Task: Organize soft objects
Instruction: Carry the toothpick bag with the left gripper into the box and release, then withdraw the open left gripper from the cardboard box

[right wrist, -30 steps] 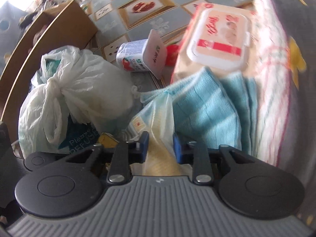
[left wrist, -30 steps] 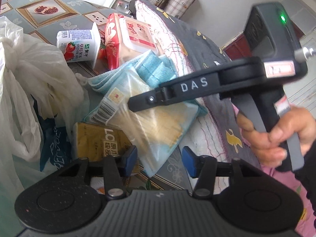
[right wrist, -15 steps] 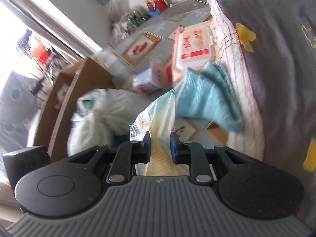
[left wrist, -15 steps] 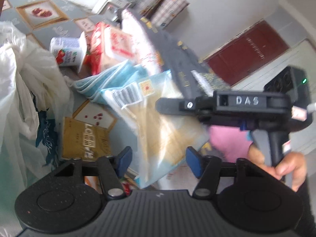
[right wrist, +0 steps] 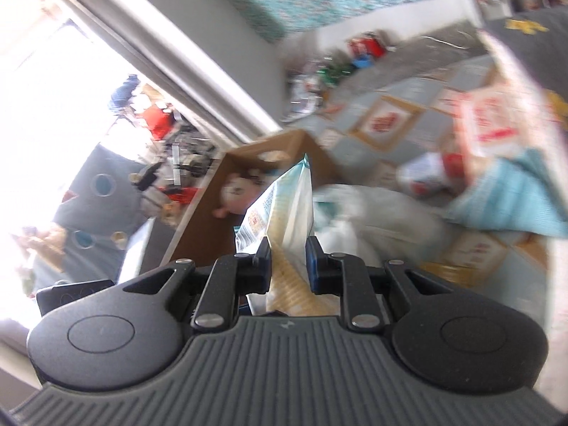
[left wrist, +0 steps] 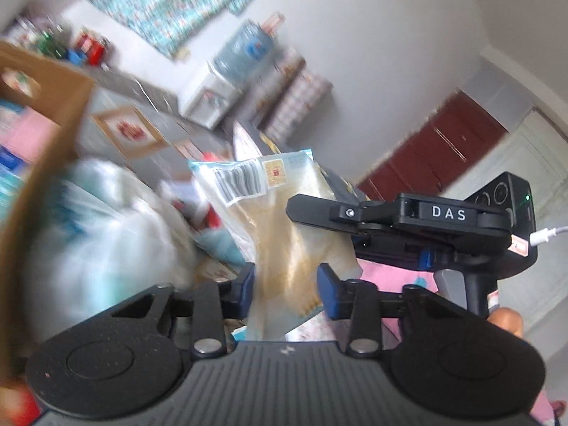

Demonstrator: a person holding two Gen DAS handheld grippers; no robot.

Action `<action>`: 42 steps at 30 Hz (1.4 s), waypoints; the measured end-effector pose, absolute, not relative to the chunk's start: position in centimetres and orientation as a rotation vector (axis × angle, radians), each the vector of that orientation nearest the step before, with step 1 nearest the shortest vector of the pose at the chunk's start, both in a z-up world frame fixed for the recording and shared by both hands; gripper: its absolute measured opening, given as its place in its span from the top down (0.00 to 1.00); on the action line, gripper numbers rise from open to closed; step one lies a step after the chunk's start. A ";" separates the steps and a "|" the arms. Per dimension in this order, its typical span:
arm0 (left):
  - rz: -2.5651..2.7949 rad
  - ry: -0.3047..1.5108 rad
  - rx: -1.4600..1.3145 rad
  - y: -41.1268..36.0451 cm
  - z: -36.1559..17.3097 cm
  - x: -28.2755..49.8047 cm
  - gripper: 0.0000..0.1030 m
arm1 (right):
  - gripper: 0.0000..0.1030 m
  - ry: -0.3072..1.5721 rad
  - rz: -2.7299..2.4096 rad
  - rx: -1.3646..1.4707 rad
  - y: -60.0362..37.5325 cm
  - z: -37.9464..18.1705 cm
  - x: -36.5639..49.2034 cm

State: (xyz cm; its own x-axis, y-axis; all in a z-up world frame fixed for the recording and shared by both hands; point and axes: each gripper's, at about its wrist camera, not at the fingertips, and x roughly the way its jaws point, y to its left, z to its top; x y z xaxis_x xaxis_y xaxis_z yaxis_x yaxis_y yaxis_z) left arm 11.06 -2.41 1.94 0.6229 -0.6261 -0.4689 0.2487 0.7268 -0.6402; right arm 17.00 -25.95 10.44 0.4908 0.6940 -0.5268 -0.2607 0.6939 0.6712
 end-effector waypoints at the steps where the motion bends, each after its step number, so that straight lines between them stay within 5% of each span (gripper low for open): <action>1: -0.511 0.729 -0.561 -1.1 2.5 10.6 0.66 | 0.83 0.874 0.641 0.569 -24.6 10.6 17.2; 22: -0.080 0.773 -0.502 18.5 4.1 9.8 0.83 | 0.78 1.076 0.776 0.550 0.6 6.3 25.8; 42: -0.082 1.161 -0.265 25.0 -4.9 21.4 0.90 | 0.74 1.138 0.687 0.366 2.1 1.7 31.7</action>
